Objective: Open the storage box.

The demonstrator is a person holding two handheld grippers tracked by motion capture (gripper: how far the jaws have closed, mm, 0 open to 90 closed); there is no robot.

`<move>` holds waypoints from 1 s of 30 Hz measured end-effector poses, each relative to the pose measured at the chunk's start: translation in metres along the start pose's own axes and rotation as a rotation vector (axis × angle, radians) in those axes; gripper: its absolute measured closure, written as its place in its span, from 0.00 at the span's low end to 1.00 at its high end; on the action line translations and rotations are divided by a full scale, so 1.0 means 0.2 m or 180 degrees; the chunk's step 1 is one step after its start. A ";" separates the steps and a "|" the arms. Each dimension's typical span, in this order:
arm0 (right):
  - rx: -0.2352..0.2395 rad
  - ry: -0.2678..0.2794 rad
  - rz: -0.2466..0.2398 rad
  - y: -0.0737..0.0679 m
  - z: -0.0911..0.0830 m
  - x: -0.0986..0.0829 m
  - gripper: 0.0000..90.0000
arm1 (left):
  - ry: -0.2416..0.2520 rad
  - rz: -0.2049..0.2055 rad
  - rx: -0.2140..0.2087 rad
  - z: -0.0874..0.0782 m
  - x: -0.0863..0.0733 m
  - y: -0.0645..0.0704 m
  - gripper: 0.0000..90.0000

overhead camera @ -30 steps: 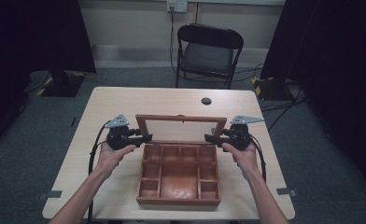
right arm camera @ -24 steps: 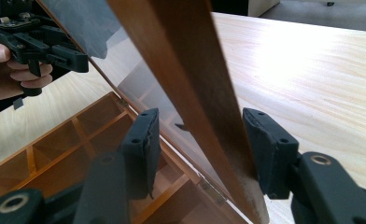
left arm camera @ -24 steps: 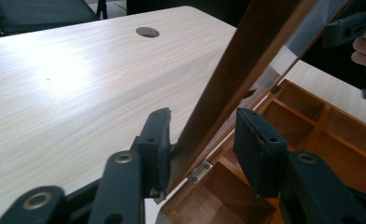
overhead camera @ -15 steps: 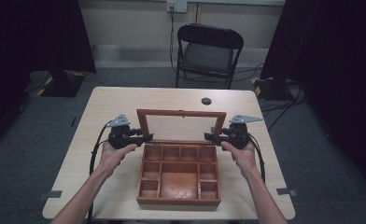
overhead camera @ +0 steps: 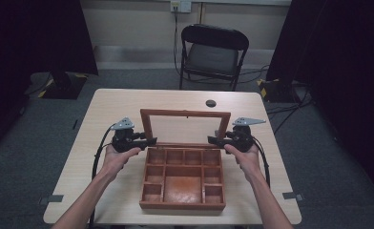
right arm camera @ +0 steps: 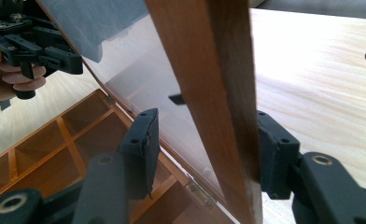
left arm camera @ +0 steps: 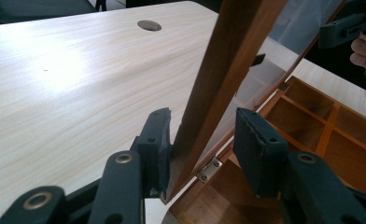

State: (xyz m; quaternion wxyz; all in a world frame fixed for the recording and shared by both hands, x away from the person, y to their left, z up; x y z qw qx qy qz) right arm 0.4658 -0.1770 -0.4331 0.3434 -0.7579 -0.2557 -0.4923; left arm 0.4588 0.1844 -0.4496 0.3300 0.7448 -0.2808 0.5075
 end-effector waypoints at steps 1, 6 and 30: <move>-0.0007 0.0002 0.0011 0.00 0.00 0.00 0.53 | 0.0009 -0.0015 0.0006 0.00 0.00 0.00 0.64; -0.0031 -0.0017 0.0024 0.02 0.01 -0.01 0.52 | 0.0009 -0.0035 0.0023 0.01 -0.01 -0.01 0.67; -0.0248 0.0000 0.0117 0.09 0.09 -0.05 0.52 | -0.0043 -0.0200 0.0131 0.06 -0.05 -0.07 0.67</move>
Point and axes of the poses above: each handheld gripper's, and its own axes: z roughly forward along the jaws, x roughly out of its top, y roughly to its right, the point moved 3 cm from there along z, roughly forward along the jaws, and after that the axes turned 11 degrees about y, right-handed, at the moved point
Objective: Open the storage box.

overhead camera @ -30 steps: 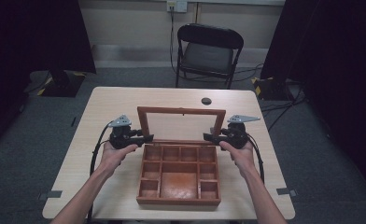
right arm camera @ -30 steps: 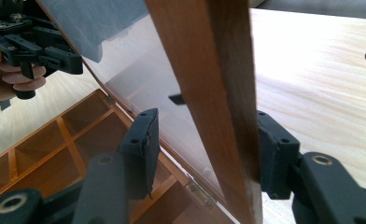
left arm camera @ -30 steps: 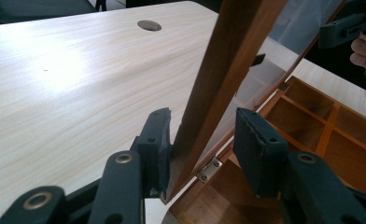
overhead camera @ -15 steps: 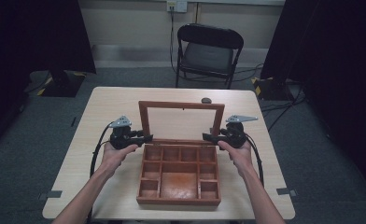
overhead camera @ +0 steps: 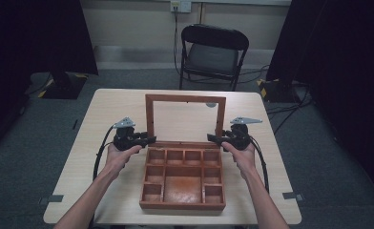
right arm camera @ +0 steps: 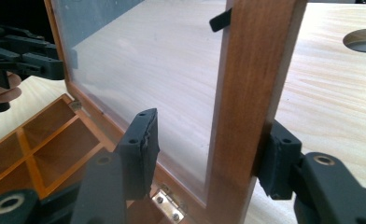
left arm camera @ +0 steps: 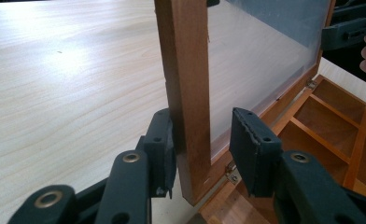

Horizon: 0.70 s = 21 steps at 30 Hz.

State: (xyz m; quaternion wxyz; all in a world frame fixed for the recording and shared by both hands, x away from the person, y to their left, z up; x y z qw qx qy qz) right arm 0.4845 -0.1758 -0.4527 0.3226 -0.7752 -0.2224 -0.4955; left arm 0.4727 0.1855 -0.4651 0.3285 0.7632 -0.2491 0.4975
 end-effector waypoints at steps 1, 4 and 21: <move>0.0000 0.0000 0.0000 0.00 0.00 0.00 0.52 | -0.0009 0.0003 -0.0001 0.00 0.00 0.00 0.67; -0.0027 0.0011 0.0028 0.01 0.01 0.00 0.53 | -0.0024 -0.0011 -0.0005 0.01 0.00 -0.01 0.67; -0.0148 -0.0073 0.0235 0.07 0.06 -0.04 0.50 | -0.0163 -0.0174 -0.0033 0.05 -0.05 -0.05 0.57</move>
Point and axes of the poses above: each handheld gripper's, and its own axes: z roughly forward along the jaws, x roughly out of its top, y roughly to its right, the point moved 3 cm from there along z, roughly forward along the jaws, and after that the axes turned 11 degrees about y, right-handed, at the moved point
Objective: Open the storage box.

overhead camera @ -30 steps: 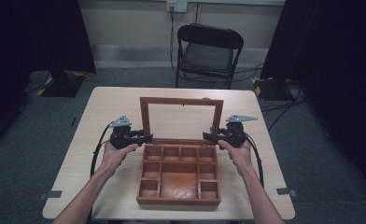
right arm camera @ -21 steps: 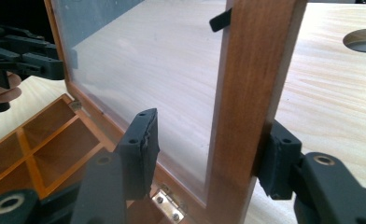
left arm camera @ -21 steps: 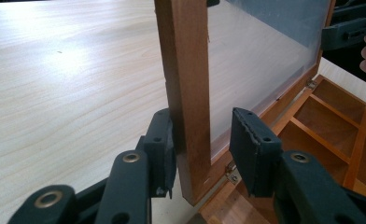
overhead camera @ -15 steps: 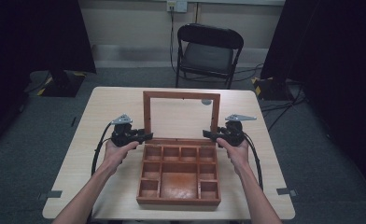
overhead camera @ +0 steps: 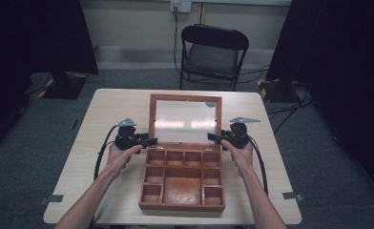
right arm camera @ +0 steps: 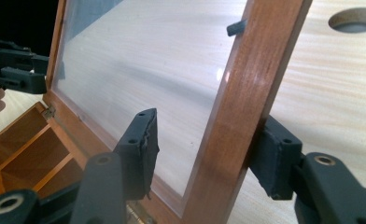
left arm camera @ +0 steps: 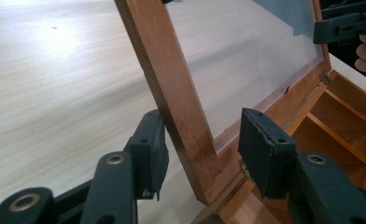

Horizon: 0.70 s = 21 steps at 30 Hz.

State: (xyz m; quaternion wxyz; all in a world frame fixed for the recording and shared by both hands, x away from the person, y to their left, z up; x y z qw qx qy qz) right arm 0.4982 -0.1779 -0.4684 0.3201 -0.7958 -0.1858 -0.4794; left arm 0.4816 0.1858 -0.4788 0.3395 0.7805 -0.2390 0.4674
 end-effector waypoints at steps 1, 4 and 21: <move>0.0000 0.0000 0.0000 0.00 0.00 0.00 0.50 | 0.0000 -0.0012 0.0003 0.00 0.00 0.00 0.57; -0.0012 -0.0022 0.0037 0.01 0.01 -0.01 0.48 | -0.0002 -0.0055 -0.0009 0.01 -0.01 -0.01 0.56; -0.0106 -0.0178 0.0228 0.03 0.08 -0.06 0.27 | -0.0170 -0.0262 -0.0131 0.06 -0.05 -0.03 0.37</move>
Point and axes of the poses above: each handheld gripper's, and its own axes: z roughly forward along the jaws, x roughly out of its top, y roughly to its right, the point moved 3 cm from there along z, roughly forward along the jaws, and after that the axes turned 11 degrees about y, right-handed, at the moved point
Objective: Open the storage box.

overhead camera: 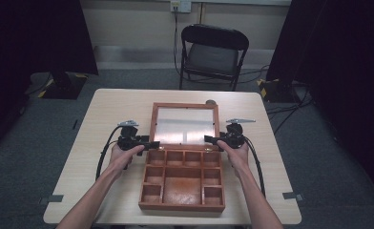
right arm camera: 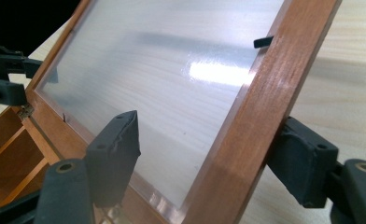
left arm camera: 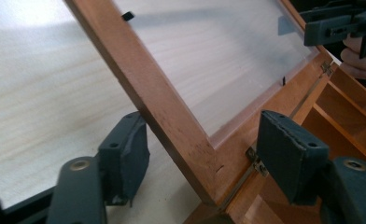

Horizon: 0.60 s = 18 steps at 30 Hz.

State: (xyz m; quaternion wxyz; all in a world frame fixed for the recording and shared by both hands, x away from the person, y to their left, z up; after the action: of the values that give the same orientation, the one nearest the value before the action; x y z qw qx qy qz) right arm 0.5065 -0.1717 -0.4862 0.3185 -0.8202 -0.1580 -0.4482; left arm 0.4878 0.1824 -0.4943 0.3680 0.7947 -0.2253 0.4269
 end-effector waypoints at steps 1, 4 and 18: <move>0.0000 0.0000 0.0000 0.00 0.00 0.00 0.27 | -0.0007 -0.0015 0.0021 0.01 0.00 0.00 0.37; -0.0052 -0.0084 0.0006 0.02 0.00 -0.01 0.25 | -0.0033 -0.0125 0.0009 0.01 -0.01 -0.02 0.32; -0.0115 -0.0264 0.0165 0.03 0.03 -0.05 0.21 | -0.0035 -0.0220 0.0094 -0.01 -0.01 -0.04 0.31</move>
State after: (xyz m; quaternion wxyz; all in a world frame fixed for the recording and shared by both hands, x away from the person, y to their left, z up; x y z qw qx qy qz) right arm 0.5083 -0.1725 -0.5001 0.3083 -0.8475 -0.1417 -0.4082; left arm 0.4918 0.1890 -0.4992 0.3695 0.8097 -0.1934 0.4129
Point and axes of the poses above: each handheld gripper's, and its own axes: z roughly forward along the jaws, x roughly out of its top, y roughly to its right, the point moved 3 cm from there along z, roughly forward along the jaws, and after that the axes turned 11 degrees about y, right-handed, at the moved point
